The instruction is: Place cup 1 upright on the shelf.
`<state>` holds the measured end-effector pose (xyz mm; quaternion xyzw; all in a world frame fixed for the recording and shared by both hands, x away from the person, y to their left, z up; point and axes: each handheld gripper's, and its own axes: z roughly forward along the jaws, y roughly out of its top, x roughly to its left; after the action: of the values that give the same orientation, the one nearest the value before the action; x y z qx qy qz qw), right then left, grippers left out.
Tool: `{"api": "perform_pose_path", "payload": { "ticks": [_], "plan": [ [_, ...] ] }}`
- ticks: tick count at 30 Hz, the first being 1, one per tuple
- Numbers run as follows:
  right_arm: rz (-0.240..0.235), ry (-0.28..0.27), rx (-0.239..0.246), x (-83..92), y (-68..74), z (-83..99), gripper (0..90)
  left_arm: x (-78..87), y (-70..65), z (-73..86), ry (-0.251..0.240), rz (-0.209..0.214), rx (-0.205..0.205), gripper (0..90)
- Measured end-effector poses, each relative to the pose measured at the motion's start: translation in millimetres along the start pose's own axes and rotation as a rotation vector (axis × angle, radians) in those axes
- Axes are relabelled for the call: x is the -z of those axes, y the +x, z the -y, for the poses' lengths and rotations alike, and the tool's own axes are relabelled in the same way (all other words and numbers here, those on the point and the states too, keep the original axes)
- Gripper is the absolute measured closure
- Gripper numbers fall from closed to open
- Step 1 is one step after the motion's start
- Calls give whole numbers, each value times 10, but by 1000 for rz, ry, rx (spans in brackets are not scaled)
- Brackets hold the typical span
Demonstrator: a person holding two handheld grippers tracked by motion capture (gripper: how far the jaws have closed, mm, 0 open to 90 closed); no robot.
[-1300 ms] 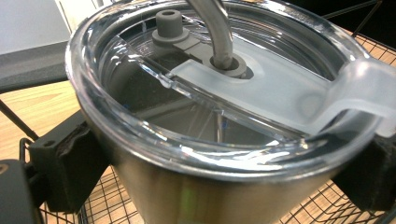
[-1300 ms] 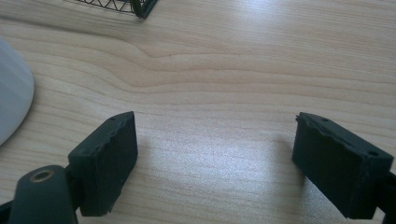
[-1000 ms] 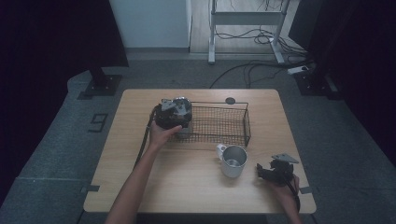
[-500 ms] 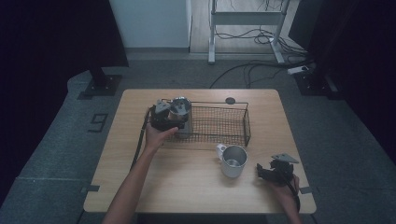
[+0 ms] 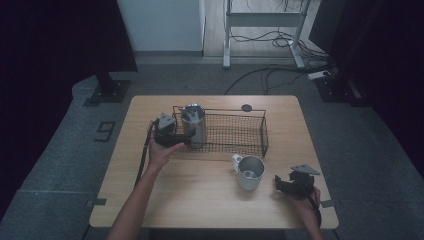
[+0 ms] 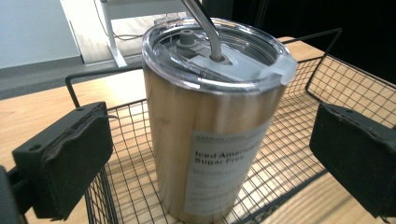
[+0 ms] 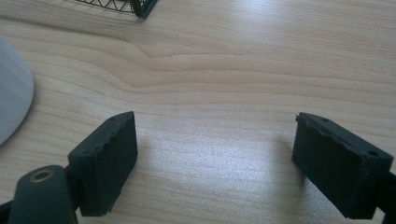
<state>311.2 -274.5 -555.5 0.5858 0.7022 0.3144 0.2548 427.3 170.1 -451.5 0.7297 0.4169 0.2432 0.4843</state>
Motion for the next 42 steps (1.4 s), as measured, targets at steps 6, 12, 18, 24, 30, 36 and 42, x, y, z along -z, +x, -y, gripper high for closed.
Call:
{"api": "perform_pose_path", "payload": {
  "ticks": [6,12,18,24,30,36,42],
  "plan": [
    [0,0,-1,0,0,0,137,91,-1,49,7,3,4,0],
    [-1,1,-3,-1,-1,-1,137,288,-27,130,6,8,6,10],
    [-1,0,-2,-1,-2,-1,137,435,-88,211,4,24,-13,12],
    [-1,0,-2,-1,-2,-1,137,591,-182,380,10,47,-7,17],
    [-3,-1,-1,-4,-2,-2,136,719,-255,586,61,66,-13,19],
    [-4,2,0,-13,1,-12,135,819,-288,744,83,71,5,29],
    [-3,2,-1,-15,3,-15,135,853,-318,903,106,83,15,30]
  ]
}}
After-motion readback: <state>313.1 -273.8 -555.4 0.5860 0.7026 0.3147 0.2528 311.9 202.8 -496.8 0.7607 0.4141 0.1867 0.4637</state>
